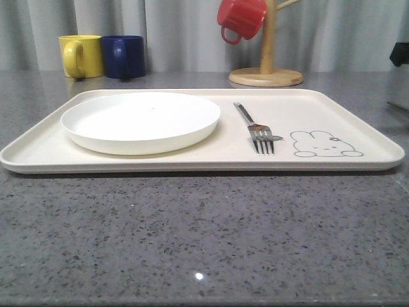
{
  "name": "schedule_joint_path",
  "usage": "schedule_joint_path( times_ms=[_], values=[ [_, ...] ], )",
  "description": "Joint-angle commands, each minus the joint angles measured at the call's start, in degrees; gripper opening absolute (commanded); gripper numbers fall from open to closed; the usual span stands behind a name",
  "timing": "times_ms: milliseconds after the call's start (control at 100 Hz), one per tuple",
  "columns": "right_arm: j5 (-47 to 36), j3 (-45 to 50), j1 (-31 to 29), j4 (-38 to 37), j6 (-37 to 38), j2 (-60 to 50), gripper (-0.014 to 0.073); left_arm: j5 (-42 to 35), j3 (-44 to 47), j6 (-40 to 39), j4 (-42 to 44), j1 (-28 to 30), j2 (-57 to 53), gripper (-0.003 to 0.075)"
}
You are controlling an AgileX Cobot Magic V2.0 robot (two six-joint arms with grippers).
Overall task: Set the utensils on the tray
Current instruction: 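Grasp the chopsticks with the right gripper and carry them onto the tray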
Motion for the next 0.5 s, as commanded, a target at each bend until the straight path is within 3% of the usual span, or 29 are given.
schedule_joint_path(
  times_ms=[0, 230, 490],
  values=[
    [-1.7, -1.5, 1.8, 1.7, -0.1, -5.5, -0.0057, -4.6, -1.6, -0.2, -0.7, -0.1, 0.2, -0.0019],
    [-3.9, -1.5, 10.8, 2.7, 6.2, -9.1, -0.0057, -4.6, -1.6, -0.2, -0.7, -0.1, 0.2, -0.0019],
    [-11.7, -1.5, 20.8, 2.5, 12.3, -6.5, -0.0057, -4.6, -1.6, -0.2, -0.7, -0.1, 0.2, -0.0019]
  ],
)
